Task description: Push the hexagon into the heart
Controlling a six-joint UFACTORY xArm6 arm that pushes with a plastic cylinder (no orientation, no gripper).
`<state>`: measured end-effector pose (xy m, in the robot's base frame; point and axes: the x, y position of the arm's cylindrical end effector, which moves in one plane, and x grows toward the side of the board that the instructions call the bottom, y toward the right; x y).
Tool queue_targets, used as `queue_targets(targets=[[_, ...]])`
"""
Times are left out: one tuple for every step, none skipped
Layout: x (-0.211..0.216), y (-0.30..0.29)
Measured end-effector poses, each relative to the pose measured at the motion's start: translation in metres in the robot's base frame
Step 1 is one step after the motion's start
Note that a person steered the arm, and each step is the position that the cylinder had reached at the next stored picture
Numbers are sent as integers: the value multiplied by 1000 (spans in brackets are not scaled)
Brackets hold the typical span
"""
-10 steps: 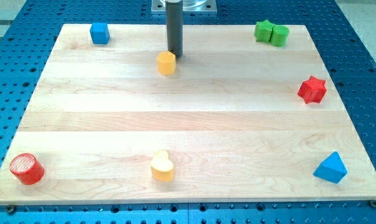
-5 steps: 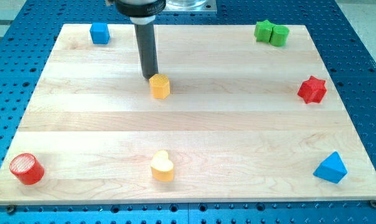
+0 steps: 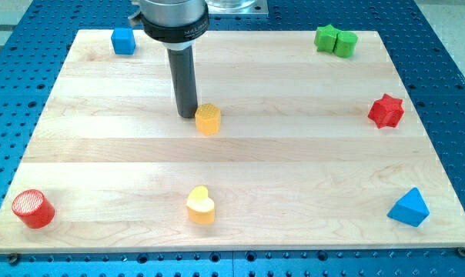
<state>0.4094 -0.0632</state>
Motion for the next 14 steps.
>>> queue_targets(targets=[[44,7],[71,8],[38,8],[35,8],[28,8],[23,8],[21,8],[28,16],[35,18],[-9,29],[-5,32],[59,31],[21,41],[27,67]])
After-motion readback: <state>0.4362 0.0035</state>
